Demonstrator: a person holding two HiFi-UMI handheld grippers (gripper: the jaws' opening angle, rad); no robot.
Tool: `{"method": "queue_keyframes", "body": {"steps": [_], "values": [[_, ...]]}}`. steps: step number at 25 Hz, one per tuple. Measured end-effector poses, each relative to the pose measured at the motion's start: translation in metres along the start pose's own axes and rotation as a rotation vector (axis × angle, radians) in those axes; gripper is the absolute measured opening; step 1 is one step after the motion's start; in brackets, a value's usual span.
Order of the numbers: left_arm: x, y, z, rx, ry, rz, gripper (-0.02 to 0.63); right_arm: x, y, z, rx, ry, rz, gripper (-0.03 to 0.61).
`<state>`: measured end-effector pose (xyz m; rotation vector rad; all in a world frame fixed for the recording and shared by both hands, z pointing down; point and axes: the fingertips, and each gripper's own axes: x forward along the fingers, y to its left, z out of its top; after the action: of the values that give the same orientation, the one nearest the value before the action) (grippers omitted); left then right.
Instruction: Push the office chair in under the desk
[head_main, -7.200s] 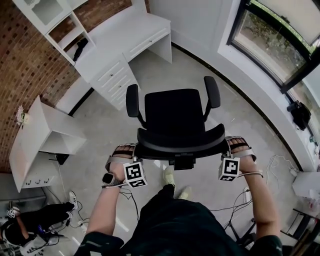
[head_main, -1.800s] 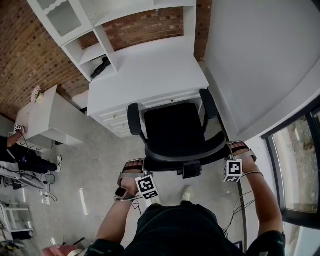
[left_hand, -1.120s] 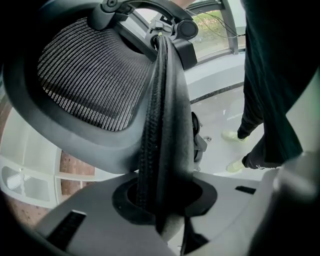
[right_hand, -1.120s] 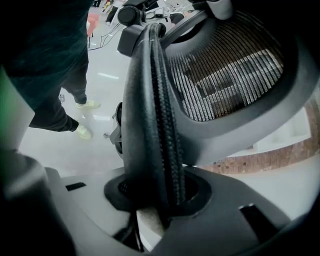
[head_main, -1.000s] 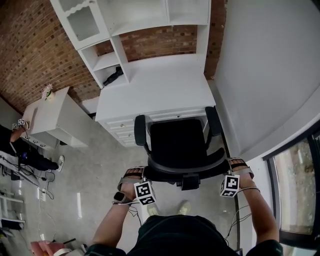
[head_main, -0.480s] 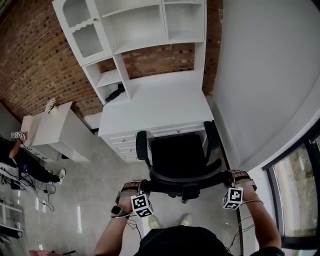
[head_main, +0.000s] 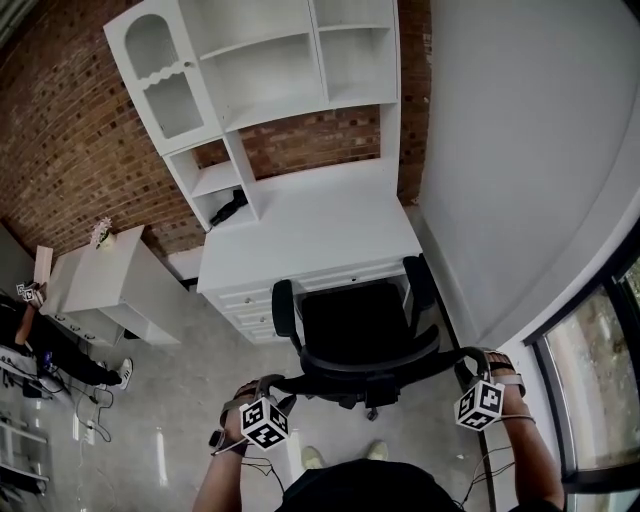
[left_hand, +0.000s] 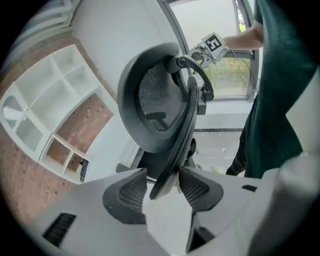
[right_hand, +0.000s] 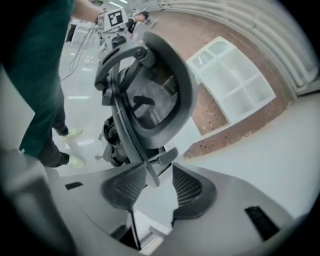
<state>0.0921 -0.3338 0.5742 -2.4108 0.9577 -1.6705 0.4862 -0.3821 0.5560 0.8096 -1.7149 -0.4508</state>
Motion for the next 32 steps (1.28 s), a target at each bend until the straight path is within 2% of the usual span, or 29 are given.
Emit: {"method": "queue_keyframes", "body": {"steps": [2,3,4,8,15,18,21,25,32], "values": [[-0.013,0.009,0.006,-0.064,-0.059,0.012,0.199,-0.015,-0.013,0.012,0.099,-0.038,-0.019,0.143],[-0.020,0.015,0.011,-0.110,-0.102,0.022,0.170,-0.022,-0.019,0.019,0.151,-0.058,-0.031,0.140],[-0.027,0.022,0.017,-0.166,-0.153,0.030,0.127,-0.030,-0.026,0.025,0.201,-0.078,-0.043,0.135],[-0.049,0.051,0.040,-0.400,-0.362,0.037,0.083,-0.054,-0.045,0.046,0.356,-0.140,-0.080,0.117],[-0.102,0.096,0.082,-0.632,-0.623,0.099,0.039,-0.090,-0.084,0.089,0.547,-0.317,-0.097,0.081],[-0.125,0.110,0.107,-0.690,-0.718,0.122,0.020,-0.105,-0.110,0.112,0.665,-0.439,-0.109,0.049],[-0.139,0.116,0.128,-0.715,-0.766,0.150,0.011,-0.112,-0.127,0.132,0.751,-0.526,-0.115,0.023],[-0.147,0.125,0.144,-0.721,-0.780,0.187,0.008,-0.116,-0.140,0.156,0.784,-0.599,-0.125,0.015],[-0.163,0.142,0.146,-0.802,-0.826,0.236,0.008,-0.121,-0.151,0.181,0.822,-0.670,-0.130,0.012]]}}
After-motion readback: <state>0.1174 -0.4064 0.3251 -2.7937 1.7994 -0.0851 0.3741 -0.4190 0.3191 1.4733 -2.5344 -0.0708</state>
